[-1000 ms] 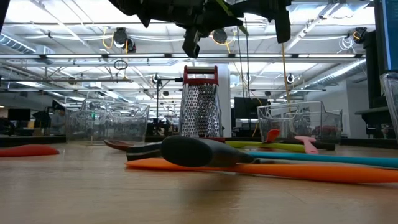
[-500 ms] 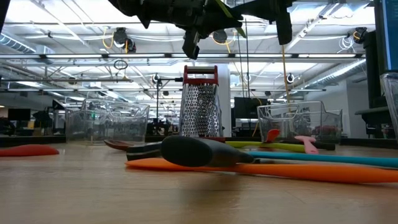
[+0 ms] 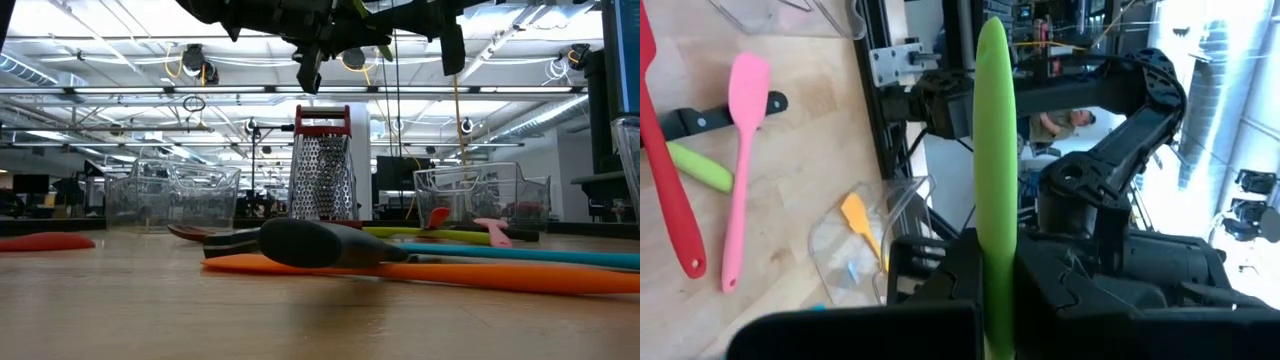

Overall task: Pick & Place Kitchen Items
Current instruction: Put the green spatula into the bottom transparent bin

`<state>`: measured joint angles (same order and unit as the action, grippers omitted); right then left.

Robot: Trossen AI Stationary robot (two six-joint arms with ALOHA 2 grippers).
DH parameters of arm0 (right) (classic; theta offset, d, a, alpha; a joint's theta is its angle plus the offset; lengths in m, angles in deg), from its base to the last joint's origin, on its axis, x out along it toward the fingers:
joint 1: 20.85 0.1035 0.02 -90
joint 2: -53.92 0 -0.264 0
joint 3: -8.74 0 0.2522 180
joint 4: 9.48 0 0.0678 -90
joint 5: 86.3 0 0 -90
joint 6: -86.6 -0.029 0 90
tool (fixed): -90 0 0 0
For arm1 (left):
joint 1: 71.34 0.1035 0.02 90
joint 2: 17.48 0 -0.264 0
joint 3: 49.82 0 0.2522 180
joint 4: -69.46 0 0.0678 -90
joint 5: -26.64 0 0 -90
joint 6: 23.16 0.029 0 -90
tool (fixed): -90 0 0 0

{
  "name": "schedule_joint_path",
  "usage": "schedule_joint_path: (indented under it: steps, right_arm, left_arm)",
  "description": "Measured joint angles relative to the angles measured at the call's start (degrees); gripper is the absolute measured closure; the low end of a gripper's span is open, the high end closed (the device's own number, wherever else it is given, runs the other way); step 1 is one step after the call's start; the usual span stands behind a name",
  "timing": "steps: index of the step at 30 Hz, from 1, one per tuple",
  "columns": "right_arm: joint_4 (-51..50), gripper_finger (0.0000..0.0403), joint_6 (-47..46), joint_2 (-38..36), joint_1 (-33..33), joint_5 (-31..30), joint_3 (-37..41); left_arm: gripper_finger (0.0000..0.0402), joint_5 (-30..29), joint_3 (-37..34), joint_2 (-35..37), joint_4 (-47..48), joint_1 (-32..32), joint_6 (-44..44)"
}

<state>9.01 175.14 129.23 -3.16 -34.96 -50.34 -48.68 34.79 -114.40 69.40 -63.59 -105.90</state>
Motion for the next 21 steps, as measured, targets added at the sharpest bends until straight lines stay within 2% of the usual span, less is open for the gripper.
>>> schedule_joint_path:
  steps: [9,21]
  right_arm:
    - [0.0,0.0292,0.0,0.0,-0.11,1.97,0.0]
    - [-0.19,0.0374,-2.94,0.52,-0.83,1.84,0.0]
  left_arm:
    - [0.0389,-1.17,0.02,-0.03,-0.3,-0.02,-0.35]
    - [0.039,0.5,0.11,-3.68,-6.89,-0.33,-3.06]
